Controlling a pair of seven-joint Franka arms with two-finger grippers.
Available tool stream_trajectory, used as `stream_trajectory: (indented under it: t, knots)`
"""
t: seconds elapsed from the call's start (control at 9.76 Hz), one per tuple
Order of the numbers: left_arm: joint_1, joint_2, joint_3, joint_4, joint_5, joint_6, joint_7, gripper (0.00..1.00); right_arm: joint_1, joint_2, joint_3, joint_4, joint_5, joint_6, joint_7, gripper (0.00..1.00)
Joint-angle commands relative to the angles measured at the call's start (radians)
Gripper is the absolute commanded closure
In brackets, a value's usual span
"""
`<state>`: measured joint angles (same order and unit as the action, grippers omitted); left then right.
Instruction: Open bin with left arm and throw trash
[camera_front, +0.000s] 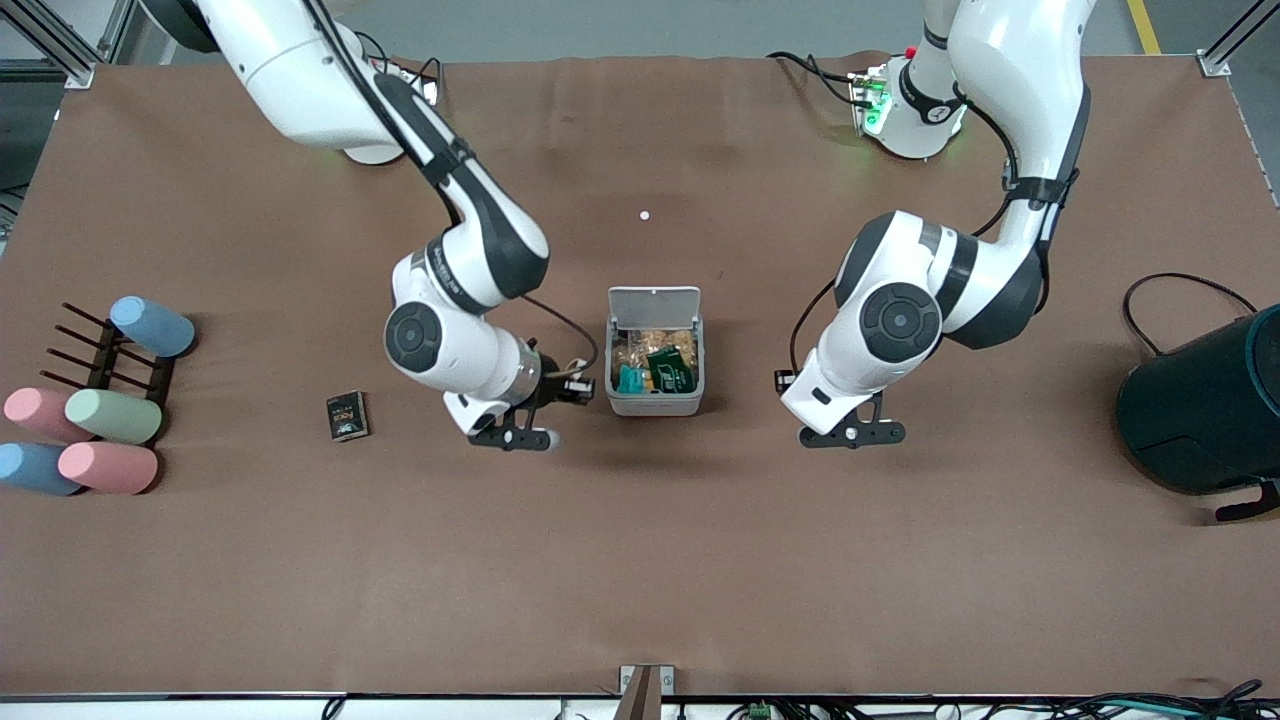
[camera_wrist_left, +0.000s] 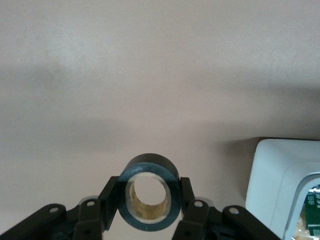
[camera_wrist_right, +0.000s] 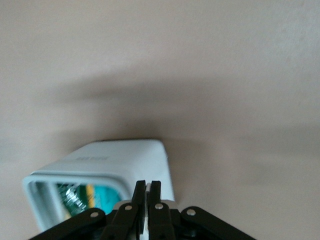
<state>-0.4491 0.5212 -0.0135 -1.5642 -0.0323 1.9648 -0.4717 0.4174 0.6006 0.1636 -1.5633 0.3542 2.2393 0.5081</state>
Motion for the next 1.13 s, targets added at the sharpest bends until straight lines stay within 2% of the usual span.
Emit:
stream_trajectory:
  t: [0.0, 0.41, 0.51, 0.61, 0.72, 0.82, 0.92, 1.02]
  knots:
    - [-0.011, 0.04, -0.009, 0.053, -0.014, -0.017, -0.013, 0.82, 0.039, -0.041, -0.004, -0.017, 0.008, -0.017, 0.101, 0.98]
    - [-0.026, 0.062, -0.01, 0.069, -0.012, -0.015, -0.027, 0.84, 0.103, -0.033, -0.012, -0.009, -0.024, -0.01, 0.159, 0.96]
    - [-0.029, 0.065, -0.01, 0.069, -0.012, -0.014, -0.028, 0.84, 0.115, -0.031, -0.012, -0.011, -0.026, -0.01, 0.159, 0.93]
    - [-0.037, 0.071, -0.01, 0.07, -0.014, -0.009, -0.028, 0.83, 0.113, -0.03, -0.012, -0.009, -0.027, -0.01, 0.158, 0.83]
    - [-0.036, 0.075, -0.01, 0.085, -0.015, -0.006, -0.027, 0.82, 0.112, -0.03, -0.012, -0.011, -0.027, -0.012, 0.158, 0.59]
    - [-0.039, 0.079, -0.01, 0.09, -0.021, -0.007, -0.03, 0.83, 0.113, -0.03, -0.012, -0.014, -0.029, -0.01, 0.159, 0.29]
    - [-0.042, 0.079, -0.01, 0.093, -0.021, -0.006, -0.033, 0.83, 0.109, -0.03, -0.012, -0.014, -0.028, -0.012, 0.159, 0.2]
    - [-0.049, 0.086, -0.011, 0.11, -0.023, -0.006, -0.037, 0.83, 0.104, -0.03, -0.013, -0.012, -0.029, -0.013, 0.156, 0.18]
